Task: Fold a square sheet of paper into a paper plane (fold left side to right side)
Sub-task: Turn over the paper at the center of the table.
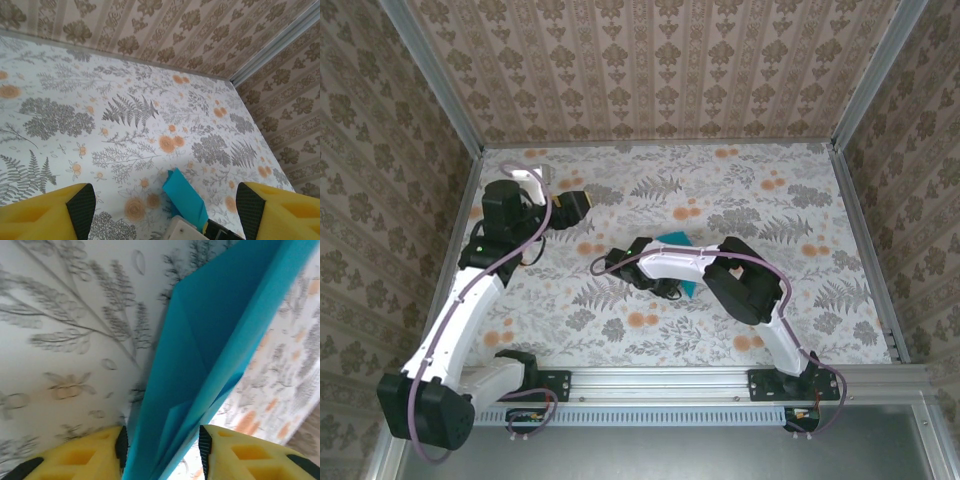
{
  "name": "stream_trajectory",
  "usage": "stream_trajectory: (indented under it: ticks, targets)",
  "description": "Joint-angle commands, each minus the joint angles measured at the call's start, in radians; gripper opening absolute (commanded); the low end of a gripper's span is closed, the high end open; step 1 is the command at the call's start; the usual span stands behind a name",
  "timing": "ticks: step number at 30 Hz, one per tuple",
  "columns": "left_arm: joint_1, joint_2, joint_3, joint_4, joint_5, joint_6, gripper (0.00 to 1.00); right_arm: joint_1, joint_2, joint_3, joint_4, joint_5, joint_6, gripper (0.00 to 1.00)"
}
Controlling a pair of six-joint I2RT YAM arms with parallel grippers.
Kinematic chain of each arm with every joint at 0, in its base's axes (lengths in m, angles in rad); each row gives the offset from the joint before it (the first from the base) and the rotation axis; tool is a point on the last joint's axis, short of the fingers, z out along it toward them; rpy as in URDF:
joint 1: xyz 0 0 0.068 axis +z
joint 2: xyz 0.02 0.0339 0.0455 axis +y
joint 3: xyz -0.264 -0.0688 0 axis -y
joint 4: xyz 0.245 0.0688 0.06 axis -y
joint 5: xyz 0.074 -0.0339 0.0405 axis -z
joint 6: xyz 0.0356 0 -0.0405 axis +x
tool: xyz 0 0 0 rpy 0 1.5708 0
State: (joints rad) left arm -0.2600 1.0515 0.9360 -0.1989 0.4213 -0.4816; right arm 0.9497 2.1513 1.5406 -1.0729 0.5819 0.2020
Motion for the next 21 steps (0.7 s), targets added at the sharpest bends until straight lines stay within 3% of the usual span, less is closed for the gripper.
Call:
stream_trajectory:
  ticks: [1, 8, 15, 21]
  targets:
    - [0.007, 0.031, 0.000, -0.007, 0.058, -0.037, 0.78, -0.004, -0.121, -0.030, 0.043, -0.163, 0.007, 0.54]
    - [-0.001, 0.134, -0.031, 0.050, 0.152, -0.093, 0.75, -0.073, -0.368, -0.201, 0.181, -0.344, 0.060, 0.74]
    - [-0.094, 0.311, -0.040, 0.129, 0.215, -0.123, 0.72, -0.269, -0.671, -0.470, 0.461, -0.552, 0.163, 0.81]
    - [-0.188, 0.482, -0.004, 0.213, 0.244, -0.156, 0.70, -0.422, -0.865, -0.669, 0.712, -0.671, 0.250, 0.99]
